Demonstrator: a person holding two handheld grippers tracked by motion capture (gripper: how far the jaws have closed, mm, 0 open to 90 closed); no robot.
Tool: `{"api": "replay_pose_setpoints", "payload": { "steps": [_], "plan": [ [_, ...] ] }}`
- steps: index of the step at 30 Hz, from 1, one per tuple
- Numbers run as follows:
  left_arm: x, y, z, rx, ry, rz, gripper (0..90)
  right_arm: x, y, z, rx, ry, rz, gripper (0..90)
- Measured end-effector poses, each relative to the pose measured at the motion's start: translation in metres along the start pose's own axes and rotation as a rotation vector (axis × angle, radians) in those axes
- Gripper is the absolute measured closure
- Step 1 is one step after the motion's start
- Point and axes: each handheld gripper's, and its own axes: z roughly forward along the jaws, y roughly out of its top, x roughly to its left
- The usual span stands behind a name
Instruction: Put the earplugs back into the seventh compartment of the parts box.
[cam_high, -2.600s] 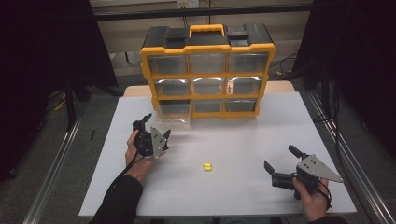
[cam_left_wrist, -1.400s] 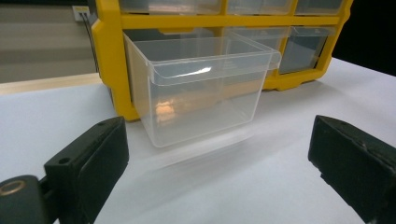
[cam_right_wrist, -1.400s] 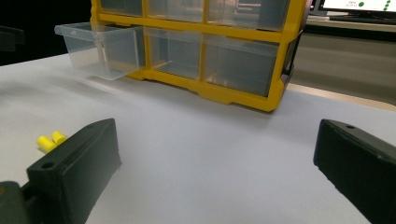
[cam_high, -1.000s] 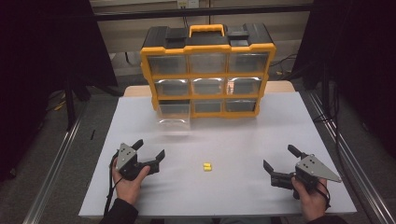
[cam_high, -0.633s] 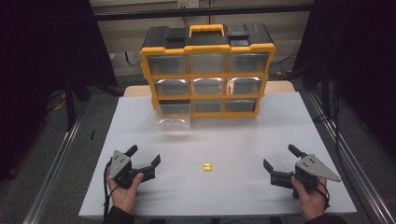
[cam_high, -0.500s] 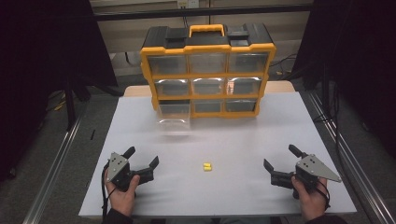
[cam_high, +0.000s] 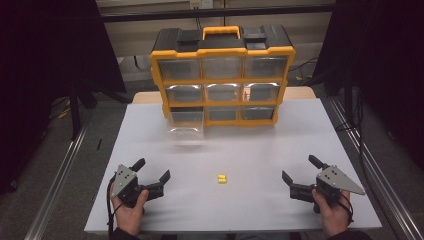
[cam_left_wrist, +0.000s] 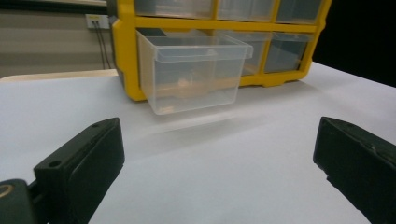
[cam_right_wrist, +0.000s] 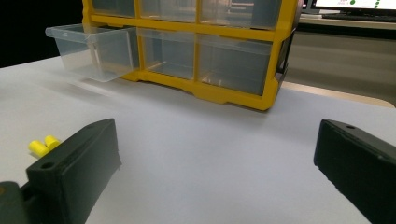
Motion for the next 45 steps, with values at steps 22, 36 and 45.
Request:
{"api": "replay_pose_setpoints", "payload": {
  "steps": [22,36,45],
  "plan": [
    [-0.018,0.007,0.021,0.128,-0.254,0.076,5.2,-0.001,-0.001,-0.004,0.001,0.006,0.002,0.0],
    [-0.031,0.015,0.038,0.242,-0.446,0.117,5.0,0.001,-0.001,-0.003,0.002,0.013,-0.013,0.0],
    [-0.048,0.018,0.052,0.335,-0.531,0.133,5.0,0.001,-0.001,-0.002,0.005,0.013,-0.01,0.0]
  ]
}}
